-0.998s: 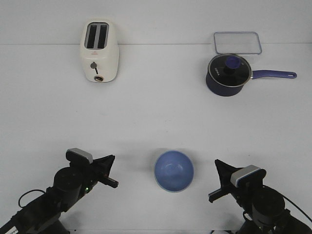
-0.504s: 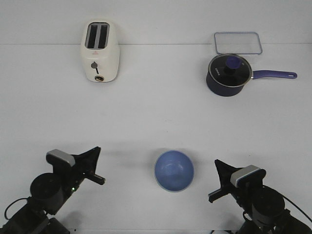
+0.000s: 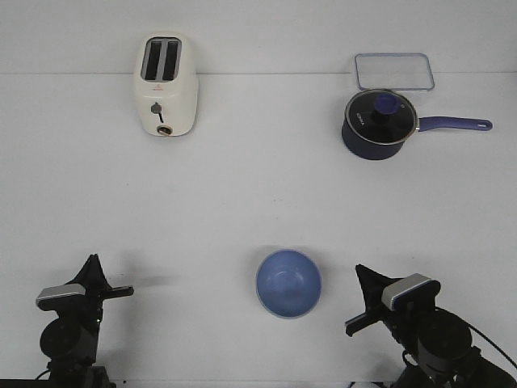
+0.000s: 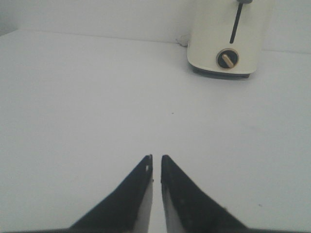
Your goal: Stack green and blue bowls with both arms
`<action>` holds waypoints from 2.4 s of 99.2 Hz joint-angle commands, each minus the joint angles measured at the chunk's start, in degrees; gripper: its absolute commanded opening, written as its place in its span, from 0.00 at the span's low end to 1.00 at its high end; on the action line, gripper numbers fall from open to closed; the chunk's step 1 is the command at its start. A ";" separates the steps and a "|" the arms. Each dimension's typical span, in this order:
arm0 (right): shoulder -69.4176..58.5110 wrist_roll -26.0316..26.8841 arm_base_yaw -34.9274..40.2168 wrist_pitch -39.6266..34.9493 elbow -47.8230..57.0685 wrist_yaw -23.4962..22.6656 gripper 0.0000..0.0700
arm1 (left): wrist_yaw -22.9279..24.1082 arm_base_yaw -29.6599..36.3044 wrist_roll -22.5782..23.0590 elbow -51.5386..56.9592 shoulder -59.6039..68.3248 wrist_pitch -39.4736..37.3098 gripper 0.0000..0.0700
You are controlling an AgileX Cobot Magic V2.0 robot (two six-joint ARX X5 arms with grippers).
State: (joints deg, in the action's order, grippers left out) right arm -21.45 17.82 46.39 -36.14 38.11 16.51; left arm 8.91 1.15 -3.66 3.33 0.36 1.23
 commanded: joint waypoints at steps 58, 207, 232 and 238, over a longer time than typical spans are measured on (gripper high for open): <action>0.04 0.33 0.48 3.41 0.50 0.02 0.02 | -0.57 -0.02 1.20 -2.54 -0.20 -1.77 0.02; 21.38 -16.04 -47.32 28.83 -37.38 -12.07 0.02 | -0.57 -0.02 1.20 -2.51 -0.17 -1.75 0.02; 21.38 -16.17 -47.32 30.53 -37.38 -12.04 0.02 | -0.55 -0.02 1.20 -2.54 -0.17 -1.75 0.02; 21.38 -16.17 -47.32 30.53 -37.38 -12.04 0.02 | -0.55 -0.02 1.20 -2.54 -0.17 -1.75 0.02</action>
State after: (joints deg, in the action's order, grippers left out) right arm -0.08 2.07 -0.91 -6.37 0.86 4.51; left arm 8.64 1.15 -2.87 1.96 0.27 0.21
